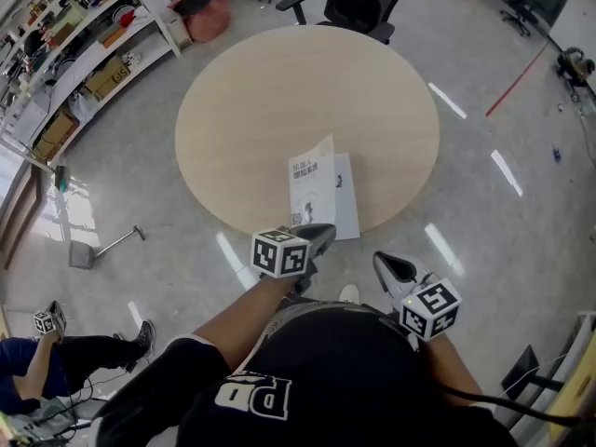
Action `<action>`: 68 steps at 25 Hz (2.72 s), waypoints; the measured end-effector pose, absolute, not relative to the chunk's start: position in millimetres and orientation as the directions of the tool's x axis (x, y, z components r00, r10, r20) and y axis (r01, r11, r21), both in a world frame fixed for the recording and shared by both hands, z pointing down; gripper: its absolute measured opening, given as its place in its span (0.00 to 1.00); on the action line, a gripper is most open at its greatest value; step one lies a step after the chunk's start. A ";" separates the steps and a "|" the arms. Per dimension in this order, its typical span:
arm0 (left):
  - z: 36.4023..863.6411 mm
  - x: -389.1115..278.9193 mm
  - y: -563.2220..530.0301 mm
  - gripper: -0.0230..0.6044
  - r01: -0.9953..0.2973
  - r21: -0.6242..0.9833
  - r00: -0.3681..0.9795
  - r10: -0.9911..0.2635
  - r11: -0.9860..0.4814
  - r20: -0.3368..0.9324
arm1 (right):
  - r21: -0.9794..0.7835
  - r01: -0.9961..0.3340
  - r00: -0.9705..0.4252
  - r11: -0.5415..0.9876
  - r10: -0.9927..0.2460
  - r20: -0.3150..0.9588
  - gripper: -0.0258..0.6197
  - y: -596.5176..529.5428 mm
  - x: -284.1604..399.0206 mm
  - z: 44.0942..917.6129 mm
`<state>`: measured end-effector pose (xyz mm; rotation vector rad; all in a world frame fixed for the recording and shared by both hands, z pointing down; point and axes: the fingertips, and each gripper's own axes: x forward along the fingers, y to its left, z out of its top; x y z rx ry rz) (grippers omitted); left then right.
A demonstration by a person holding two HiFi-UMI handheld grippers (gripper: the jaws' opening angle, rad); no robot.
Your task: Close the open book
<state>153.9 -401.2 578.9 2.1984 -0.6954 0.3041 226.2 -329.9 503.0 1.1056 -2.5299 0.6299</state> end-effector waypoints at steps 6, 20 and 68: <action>577.6 184.1 -392.6 0.13 -0.526 0.607 0.848 -0.321 -0.596 0.421 | -0.260 -0.763 -0.639 0.592 -0.628 0.445 0.05 -332.4 240.2 502.7; 532.3 90.2 -377.2 0.05 -0.531 0.550 0.847 -0.385 -0.645 0.367 | -0.251 -0.746 -0.654 0.616 -0.610 0.447 0.05 -341.7 169.0 499.1; 495.3 160.3 -217.1 0.05 -0.651 0.465 0.758 -0.542 -0.600 0.362 | -0.299 -0.654 -0.751 0.695 -0.549 0.366 0.05 -213.5 252.0 505.0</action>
